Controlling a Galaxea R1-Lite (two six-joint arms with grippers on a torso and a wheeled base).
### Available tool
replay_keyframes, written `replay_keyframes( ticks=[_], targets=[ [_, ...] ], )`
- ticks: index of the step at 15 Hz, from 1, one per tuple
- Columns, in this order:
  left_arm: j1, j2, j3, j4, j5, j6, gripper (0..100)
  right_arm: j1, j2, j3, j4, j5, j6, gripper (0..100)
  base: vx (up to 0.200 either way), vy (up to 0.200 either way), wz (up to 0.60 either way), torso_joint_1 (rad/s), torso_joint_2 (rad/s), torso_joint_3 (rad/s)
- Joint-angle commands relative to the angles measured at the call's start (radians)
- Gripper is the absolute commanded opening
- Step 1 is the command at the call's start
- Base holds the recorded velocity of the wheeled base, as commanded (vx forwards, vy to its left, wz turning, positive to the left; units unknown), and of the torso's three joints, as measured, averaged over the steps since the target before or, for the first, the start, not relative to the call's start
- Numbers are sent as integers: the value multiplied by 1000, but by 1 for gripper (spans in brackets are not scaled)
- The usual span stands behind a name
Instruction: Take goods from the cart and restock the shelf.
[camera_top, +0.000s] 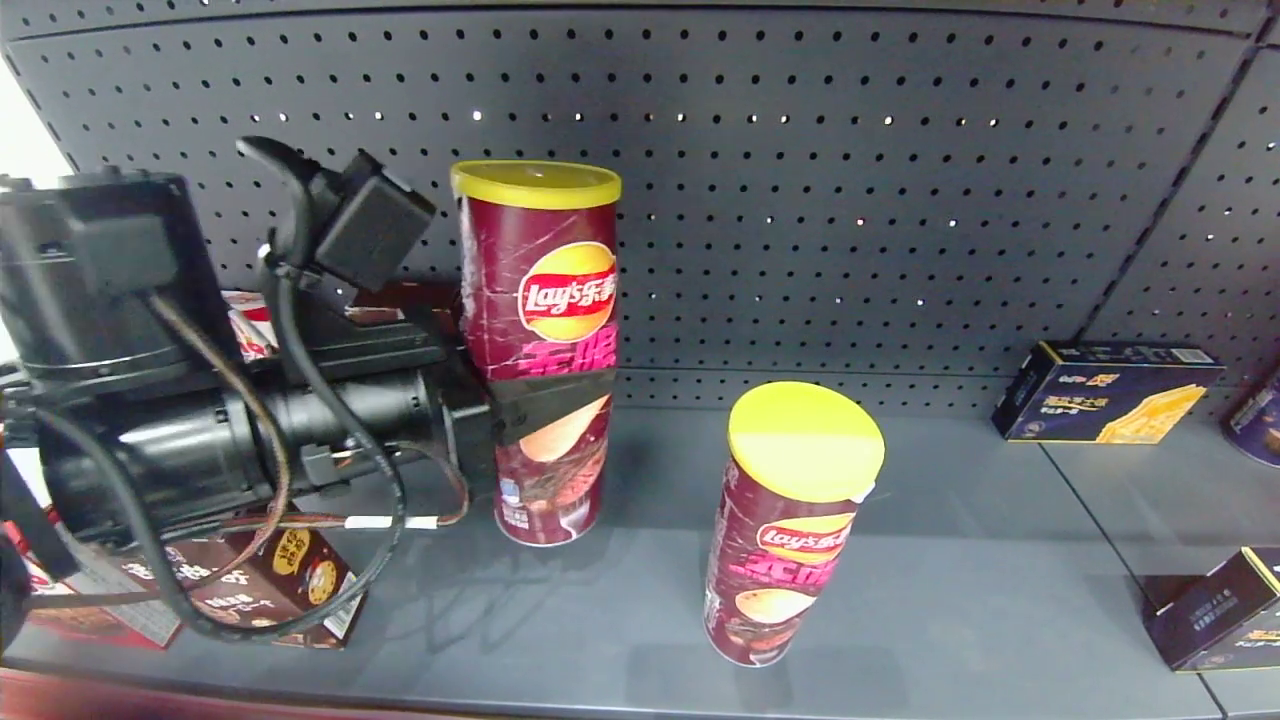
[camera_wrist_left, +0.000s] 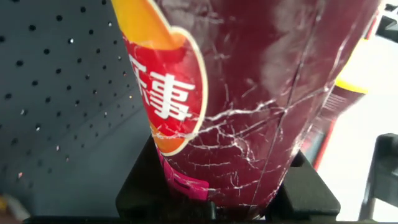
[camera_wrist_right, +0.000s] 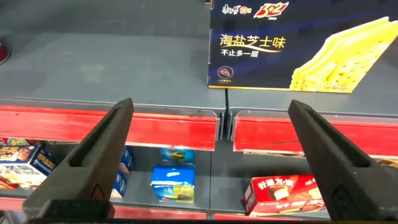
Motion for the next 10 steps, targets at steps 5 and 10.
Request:
replay_keyframes(
  ticks=[5,10],
  targets=[
    [-5,288,-112,-171,2,12,0,0,2,0,0,1,0,100,0,0,0,0,0,0],
    [-5,392,-161,-271,-3,12,0,0,2,0,0,1,0,100,0,0,0,0,0,0]
  ],
)
